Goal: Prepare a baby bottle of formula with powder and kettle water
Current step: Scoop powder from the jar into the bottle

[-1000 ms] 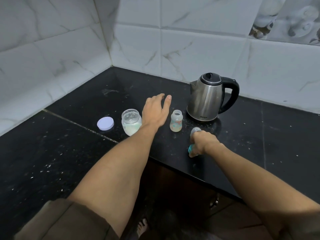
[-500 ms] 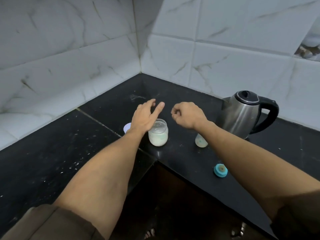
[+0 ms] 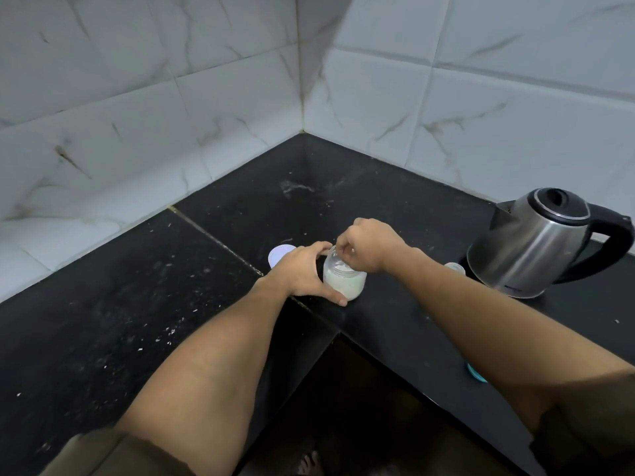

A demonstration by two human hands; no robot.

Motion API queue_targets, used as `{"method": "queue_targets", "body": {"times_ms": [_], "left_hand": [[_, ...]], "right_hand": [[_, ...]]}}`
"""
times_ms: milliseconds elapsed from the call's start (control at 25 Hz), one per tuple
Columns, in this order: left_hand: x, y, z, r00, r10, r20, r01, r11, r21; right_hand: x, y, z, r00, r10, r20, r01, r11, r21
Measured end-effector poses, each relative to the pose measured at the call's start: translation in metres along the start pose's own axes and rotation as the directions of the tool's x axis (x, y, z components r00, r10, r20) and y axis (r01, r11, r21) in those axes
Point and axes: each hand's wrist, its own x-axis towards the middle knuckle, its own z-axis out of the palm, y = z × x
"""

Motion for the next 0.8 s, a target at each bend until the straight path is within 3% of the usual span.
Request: {"method": "queue_targets", "body": {"times_ms": [160, 400, 600, 800], "left_hand": [[0.010, -0.002, 0.013, 0.999, 0.010, -0.045, -0.013, 0.997, -0.081], [0.018, 0.015, 0.013, 0.984, 0.037, -0.176, -0.046, 0.998, -0.045], [0.028, 0.036, 0.007, 0.927, 0.126, -0.353, -0.097, 0.990, 0.099], [0.038, 0.052, 0.003, 0.883, 0.214, -0.419, -0.130, 0.967, 0.220]], "right_hand": [[0.004, 0.003, 0.007, 0.997, -0.073, -0.011, 0.071, 0.983, -0.169], [0.002, 0.014, -0.001, 0.999, -0.005, 0.033, 0.008, 0.996, -0.088], [0.007, 0.025, -0.009, 0.991, 0.089, 0.100, -0.089, 0.996, -0.003], [0.011, 0.030, -0.020, 0.974, 0.154, 0.166, -0.164, 0.985, 0.050]]}}
